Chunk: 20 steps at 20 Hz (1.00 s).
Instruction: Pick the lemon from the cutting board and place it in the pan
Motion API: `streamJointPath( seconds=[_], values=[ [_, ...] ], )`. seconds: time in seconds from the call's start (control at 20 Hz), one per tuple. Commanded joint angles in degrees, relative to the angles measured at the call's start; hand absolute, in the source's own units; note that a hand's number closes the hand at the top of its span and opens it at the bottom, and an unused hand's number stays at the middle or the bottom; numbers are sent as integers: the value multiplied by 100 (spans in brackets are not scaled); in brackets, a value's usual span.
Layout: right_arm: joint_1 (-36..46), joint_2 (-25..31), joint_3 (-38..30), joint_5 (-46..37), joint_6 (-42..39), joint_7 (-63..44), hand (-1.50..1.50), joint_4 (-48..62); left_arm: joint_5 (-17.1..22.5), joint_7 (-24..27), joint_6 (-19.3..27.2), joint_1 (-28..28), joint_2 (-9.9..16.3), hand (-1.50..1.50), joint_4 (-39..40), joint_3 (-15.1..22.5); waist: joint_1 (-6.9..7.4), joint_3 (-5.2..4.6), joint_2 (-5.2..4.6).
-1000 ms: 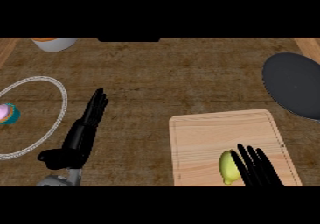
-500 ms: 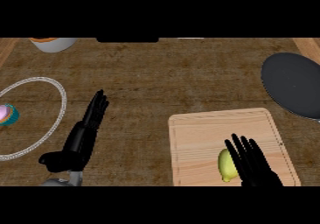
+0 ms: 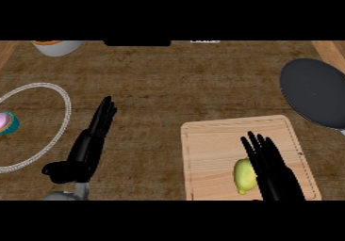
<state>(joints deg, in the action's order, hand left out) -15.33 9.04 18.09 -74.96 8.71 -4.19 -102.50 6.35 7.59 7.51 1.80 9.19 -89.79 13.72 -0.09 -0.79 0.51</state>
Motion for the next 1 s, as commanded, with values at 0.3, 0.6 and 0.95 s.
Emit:
streamJointPath(
  seconds=[0.3, 0.6, 0.95],
  values=[
    [884, 122, -64, -572, -293, 1, 150, 1209, -87, -494, 39, 212, -107, 0, -295, -67, 40, 82, -51],
    [915, -31, 0, -933, 314, -5, 150, 1648, 66, 8, -276, 103, -77, 0, 121, -348, 22, 81, -54],
    [1126, -173, -266, -623, 227, 38, 150, 1094, -117, -298, -218, 230, -67, 0, -2, -276, 19, 81, -55]
  ],
)
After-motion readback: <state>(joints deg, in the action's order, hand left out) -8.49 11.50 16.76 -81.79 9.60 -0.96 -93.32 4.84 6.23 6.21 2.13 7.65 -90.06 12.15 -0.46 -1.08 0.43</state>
